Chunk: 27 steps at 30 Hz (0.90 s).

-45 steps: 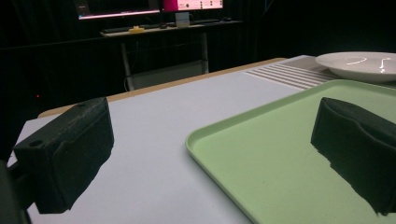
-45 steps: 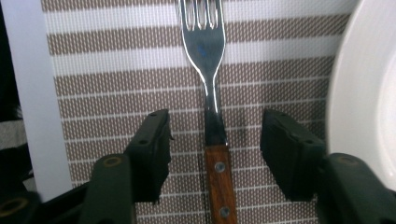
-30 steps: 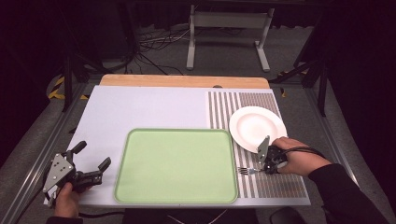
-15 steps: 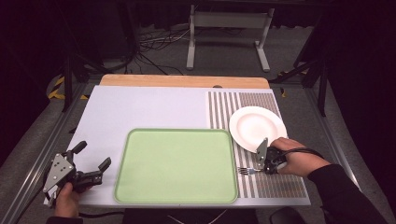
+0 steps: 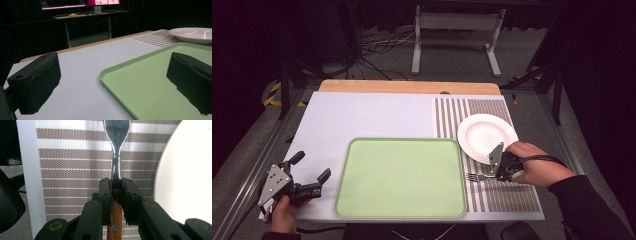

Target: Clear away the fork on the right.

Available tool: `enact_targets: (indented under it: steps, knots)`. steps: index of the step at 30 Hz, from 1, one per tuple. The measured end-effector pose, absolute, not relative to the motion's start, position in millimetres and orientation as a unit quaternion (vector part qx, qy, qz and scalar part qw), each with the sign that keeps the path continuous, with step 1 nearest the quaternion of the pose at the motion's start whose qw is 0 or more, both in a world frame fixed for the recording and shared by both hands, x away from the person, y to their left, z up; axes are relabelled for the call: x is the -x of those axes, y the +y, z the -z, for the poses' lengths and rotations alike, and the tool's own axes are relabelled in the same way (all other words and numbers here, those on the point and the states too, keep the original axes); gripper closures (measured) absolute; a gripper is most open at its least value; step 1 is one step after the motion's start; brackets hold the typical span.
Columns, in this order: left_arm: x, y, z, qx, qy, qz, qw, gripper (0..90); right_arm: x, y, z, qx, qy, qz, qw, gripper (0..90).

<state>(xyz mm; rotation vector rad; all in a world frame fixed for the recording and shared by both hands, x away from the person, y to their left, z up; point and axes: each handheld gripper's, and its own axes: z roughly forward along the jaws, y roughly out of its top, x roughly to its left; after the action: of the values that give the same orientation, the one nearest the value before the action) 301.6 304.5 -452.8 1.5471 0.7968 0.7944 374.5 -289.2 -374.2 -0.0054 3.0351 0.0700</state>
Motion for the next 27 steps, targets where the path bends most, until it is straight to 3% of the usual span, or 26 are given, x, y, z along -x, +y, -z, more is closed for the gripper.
enact_targets:
  steps: [27]
  knots:
    - [-302,304,453,-0.661,0.339,-0.339,0.577,0.0,-376,-248,325,-0.027,0.99,-0.113,0.078,78.4]
